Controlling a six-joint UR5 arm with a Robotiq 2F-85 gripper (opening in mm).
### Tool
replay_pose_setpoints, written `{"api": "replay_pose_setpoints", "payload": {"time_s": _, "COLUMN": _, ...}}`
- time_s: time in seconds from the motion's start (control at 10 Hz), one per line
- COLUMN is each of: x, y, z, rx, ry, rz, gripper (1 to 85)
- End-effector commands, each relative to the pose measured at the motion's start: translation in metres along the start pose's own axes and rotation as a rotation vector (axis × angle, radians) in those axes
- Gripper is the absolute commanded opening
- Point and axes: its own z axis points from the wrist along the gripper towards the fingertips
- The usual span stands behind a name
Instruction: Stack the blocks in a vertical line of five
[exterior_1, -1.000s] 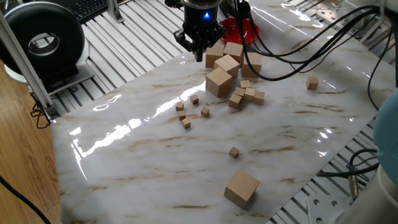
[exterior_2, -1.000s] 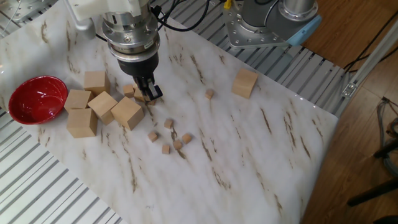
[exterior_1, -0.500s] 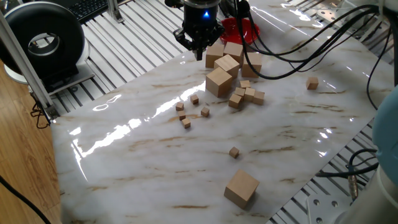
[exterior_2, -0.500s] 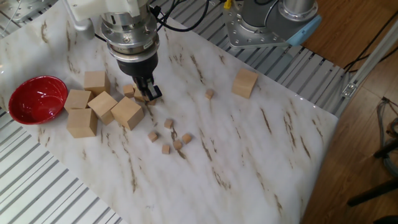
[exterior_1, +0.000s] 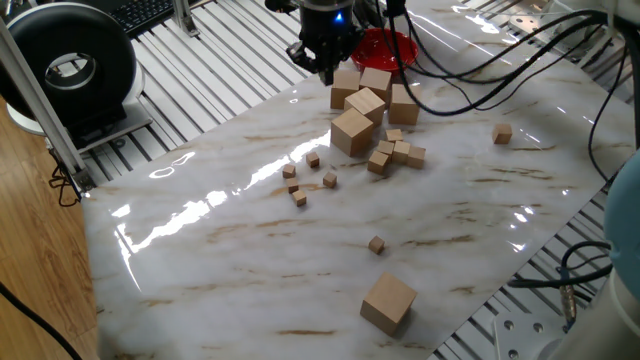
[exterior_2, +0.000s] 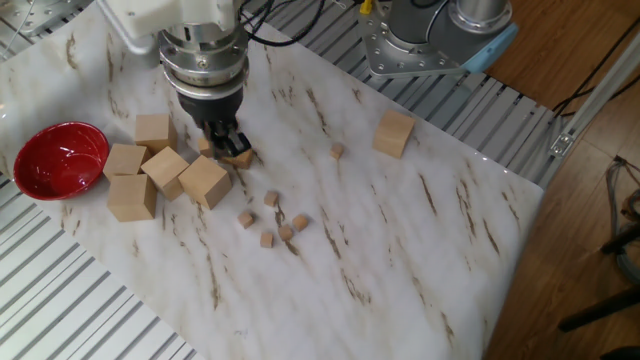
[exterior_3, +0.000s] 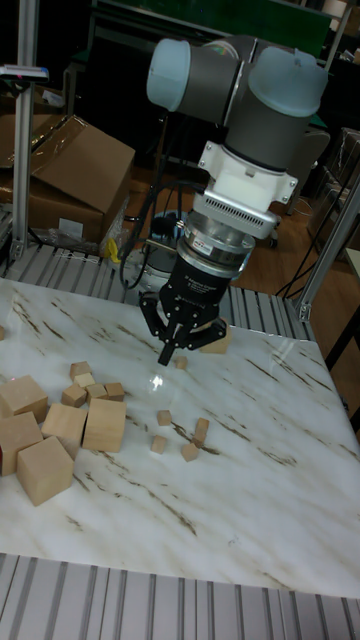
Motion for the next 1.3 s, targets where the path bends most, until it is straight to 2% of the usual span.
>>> {"api": "replay_pose_setpoints", "payload": {"time_s": 0.0, "x": -0.001, "y": -0.011, "z": -0.010, "rx": 0.034, "ry": 0.000, "rz": -0.130, "gripper": 1.0}}
{"api": "replay_pose_setpoints", "payload": {"time_s": 0.1, "x": -0.001, "y": -0.018, "z": -0.013, "rx": 0.051, "ry": 0.005, "rz": -0.146, "gripper": 1.0}}
{"api": "replay_pose_setpoints", "payload": {"time_s": 0.3, "x": -0.003, "y": -0.029, "z": -0.019, "rx": 0.049, "ry": 0.016, "rz": -0.160, "gripper": 1.0}}
{"api": "replay_pose_setpoints", "payload": {"time_s": 0.4, "x": -0.008, "y": -0.030, "z": -0.015, "rx": 0.041, "ry": 0.017, "rz": -0.152, "gripper": 1.0}}
{"api": "replay_pose_setpoints", "payload": {"time_s": 0.5, "x": -0.011, "y": -0.031, "z": -0.014, "rx": 0.058, "ry": 0.015, "rz": -0.149, "gripper": 1.0}}
{"api": "replay_pose_setpoints", "payload": {"time_s": 0.7, "x": -0.008, "y": -0.033, "z": -0.017, "rx": 0.061, "ry": 0.023, "rz": -0.166, "gripper": 1.0}}
{"api": "replay_pose_setpoints", "payload": {"time_s": 1.2, "x": -0.007, "y": -0.033, "z": -0.013, "rx": 0.065, "ry": 0.034, "rz": -0.192, "gripper": 1.0}}
